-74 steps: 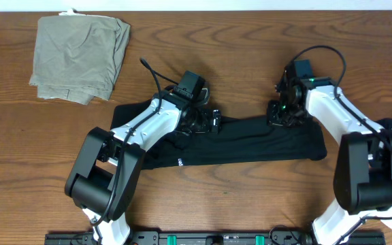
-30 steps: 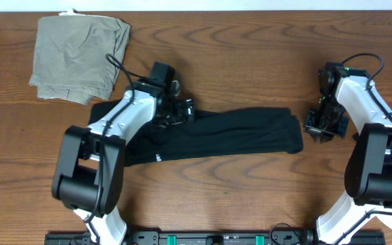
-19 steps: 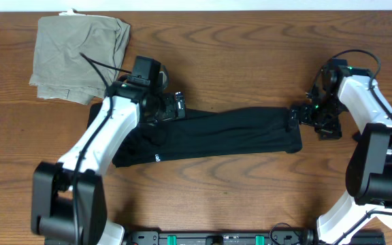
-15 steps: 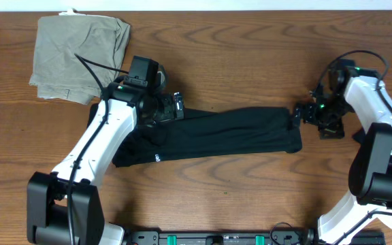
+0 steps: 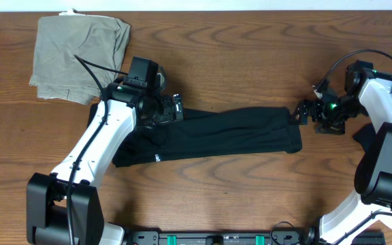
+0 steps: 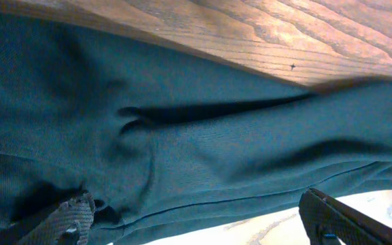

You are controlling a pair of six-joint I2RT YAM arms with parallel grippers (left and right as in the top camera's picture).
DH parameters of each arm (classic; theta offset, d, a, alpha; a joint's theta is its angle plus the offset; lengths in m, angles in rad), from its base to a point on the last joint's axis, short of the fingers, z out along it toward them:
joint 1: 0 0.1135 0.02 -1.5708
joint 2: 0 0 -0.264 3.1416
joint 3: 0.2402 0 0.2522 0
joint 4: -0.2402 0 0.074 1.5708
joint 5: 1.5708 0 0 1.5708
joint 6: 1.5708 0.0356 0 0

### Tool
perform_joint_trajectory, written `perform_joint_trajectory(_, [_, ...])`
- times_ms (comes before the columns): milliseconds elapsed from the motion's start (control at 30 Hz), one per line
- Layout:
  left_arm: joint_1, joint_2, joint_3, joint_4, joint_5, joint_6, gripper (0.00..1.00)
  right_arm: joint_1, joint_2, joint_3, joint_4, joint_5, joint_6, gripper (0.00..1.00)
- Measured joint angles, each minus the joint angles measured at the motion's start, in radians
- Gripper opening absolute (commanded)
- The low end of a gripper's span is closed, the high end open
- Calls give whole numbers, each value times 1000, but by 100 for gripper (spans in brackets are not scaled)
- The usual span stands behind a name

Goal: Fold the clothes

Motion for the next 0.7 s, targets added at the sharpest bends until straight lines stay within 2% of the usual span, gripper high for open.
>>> perform_joint_trajectory(333, [0, 0, 0, -4, 0, 0, 98, -23, 105, 0, 4, -22, -39, 99])
perform_joint_trajectory(700, [0, 0, 0, -4, 0, 0, 98, -55, 110, 2, 5, -114, -89, 99])
